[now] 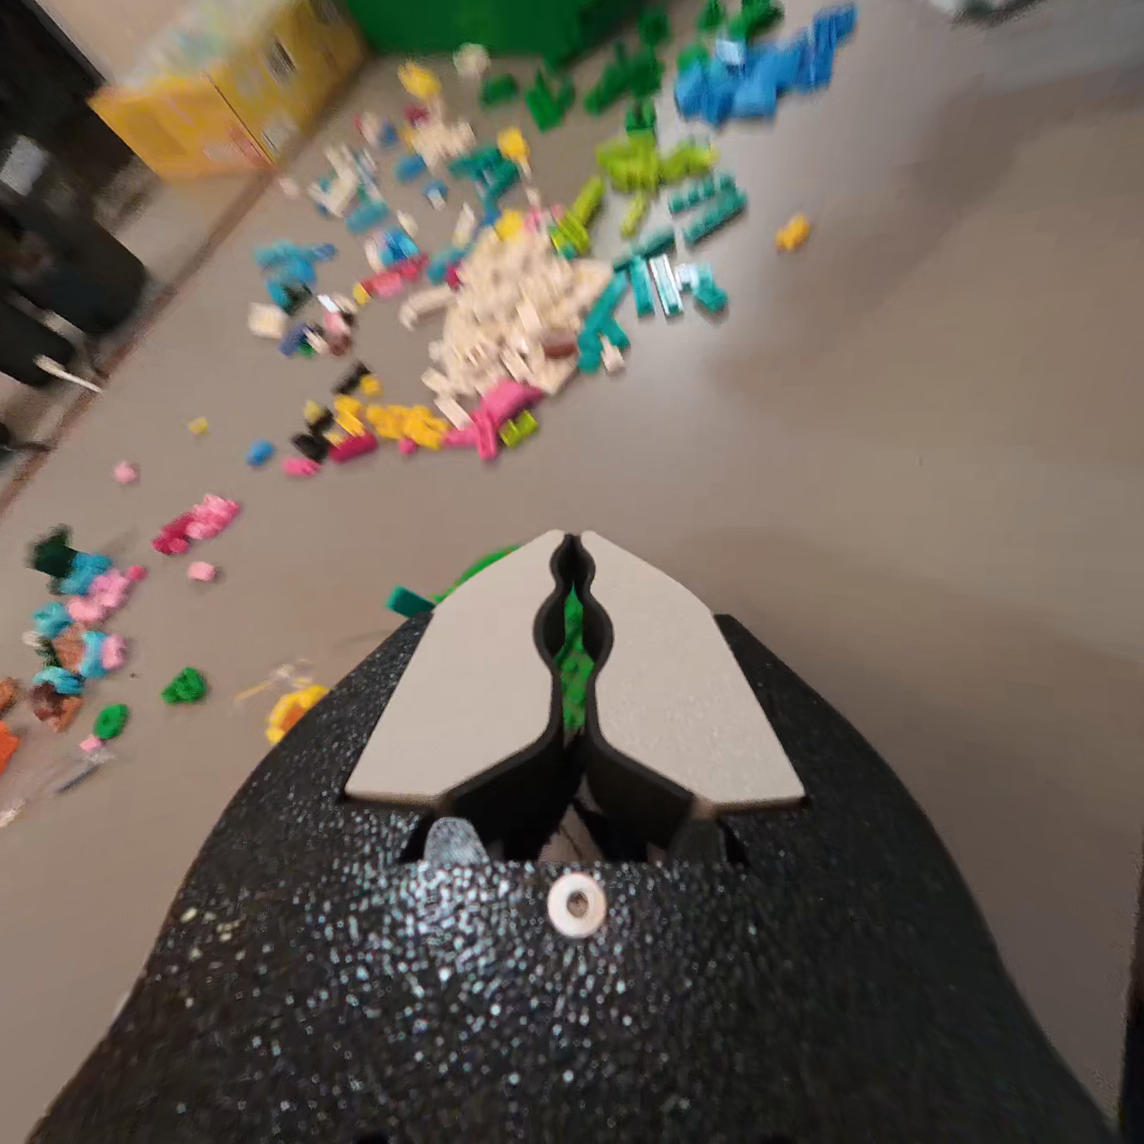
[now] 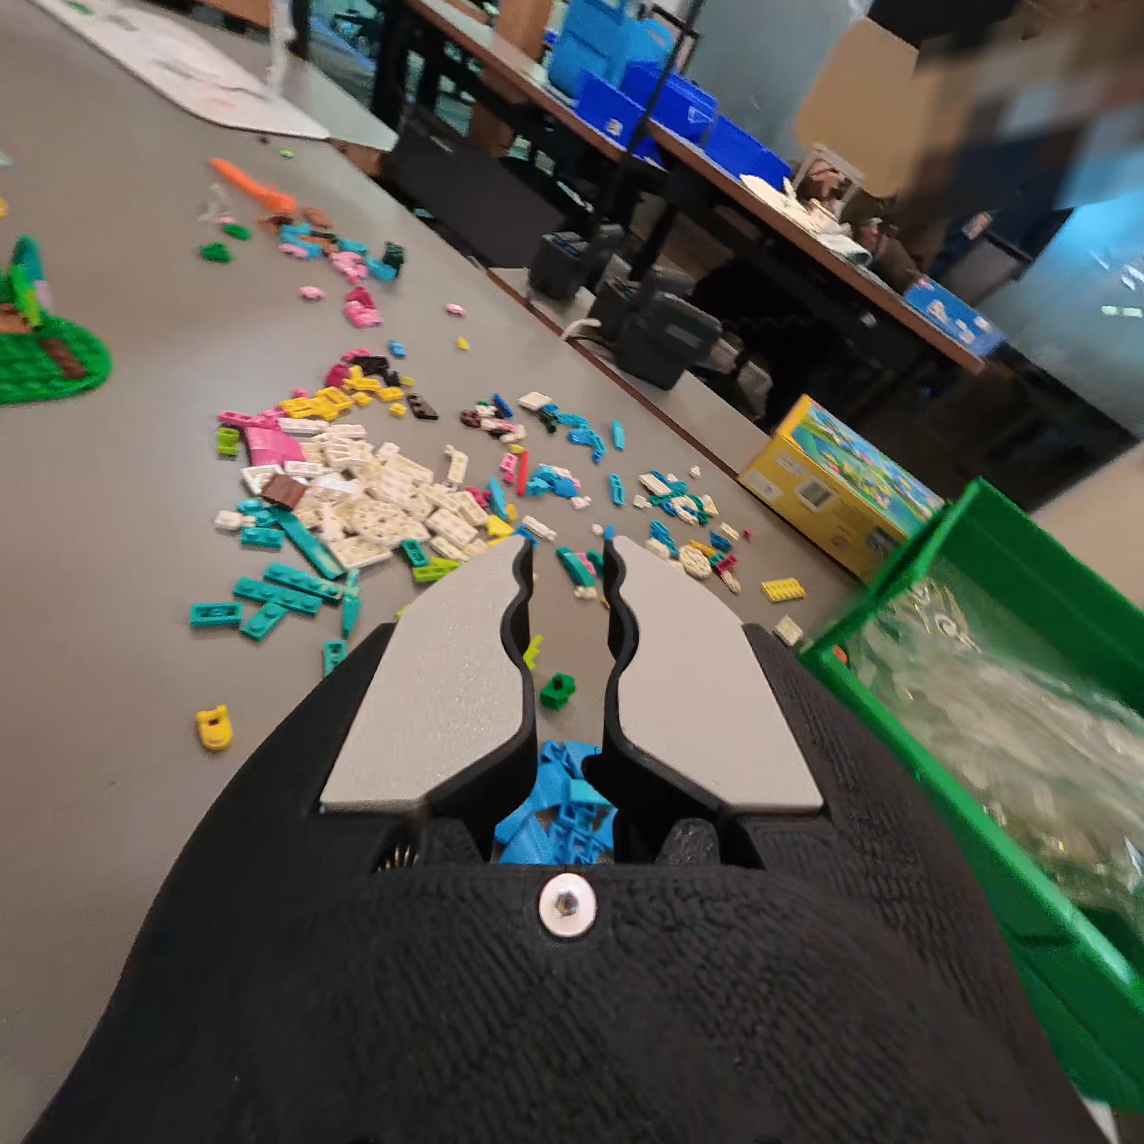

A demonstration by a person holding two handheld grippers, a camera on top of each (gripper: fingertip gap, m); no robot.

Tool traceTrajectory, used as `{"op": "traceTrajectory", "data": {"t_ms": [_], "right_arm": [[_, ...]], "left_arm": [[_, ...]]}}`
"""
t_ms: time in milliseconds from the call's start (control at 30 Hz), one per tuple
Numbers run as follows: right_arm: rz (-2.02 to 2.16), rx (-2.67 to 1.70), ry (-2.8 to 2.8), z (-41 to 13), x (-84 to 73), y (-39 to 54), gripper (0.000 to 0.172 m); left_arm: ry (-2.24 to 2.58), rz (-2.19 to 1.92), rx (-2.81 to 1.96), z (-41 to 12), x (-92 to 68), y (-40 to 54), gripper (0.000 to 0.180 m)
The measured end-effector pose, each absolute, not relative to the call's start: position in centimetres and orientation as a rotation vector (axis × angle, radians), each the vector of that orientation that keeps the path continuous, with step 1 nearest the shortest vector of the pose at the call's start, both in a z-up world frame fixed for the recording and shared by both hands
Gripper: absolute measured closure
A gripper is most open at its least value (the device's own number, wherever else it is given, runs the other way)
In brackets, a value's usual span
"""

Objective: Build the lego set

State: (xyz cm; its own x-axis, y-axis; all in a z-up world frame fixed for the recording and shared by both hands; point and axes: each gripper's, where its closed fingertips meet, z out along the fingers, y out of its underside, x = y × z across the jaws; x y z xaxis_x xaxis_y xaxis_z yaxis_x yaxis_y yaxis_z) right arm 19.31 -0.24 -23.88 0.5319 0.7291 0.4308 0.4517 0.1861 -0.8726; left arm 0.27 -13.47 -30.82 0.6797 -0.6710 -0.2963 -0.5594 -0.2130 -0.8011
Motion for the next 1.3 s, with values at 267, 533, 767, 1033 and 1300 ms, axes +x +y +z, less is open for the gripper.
{"op": "traceTrajectory", "data": {"t_ms": [267, 533, 767, 1033, 1300], "right_arm": [[0.249, -1.69, -0.852, -25.6, 26.6, 4.7, 0.167], [0.138, -1.837, -0.761, -28.0, 30.5, 6.9, 0.172], [0.125, -1.895, -0.777, -28.5, 31.5, 6.5, 0.172], [0.262, -2.128, -0.918, -29.1, 28.3, 6.7, 0.172], [0.393, -2.207, -0.935, -32.0, 27.4, 6.1, 0.17]], "left_arm": [[0.461, 0.085, -1.33, -20.1, -8.3, -12.9, 0.18], [0.142, -0.013, -1.26, -20.3, -15.4, -13.3, 0.18], [0.243, -0.032, -1.324, -21.5, -13.4, -12.7, 0.18], [0.335, -0.021, -1.309, -21.6, -12.0, -13.1, 0.18], [0.42, -0.014, -1.31, -22.0, -10.3, -13.2, 0.18]]}}
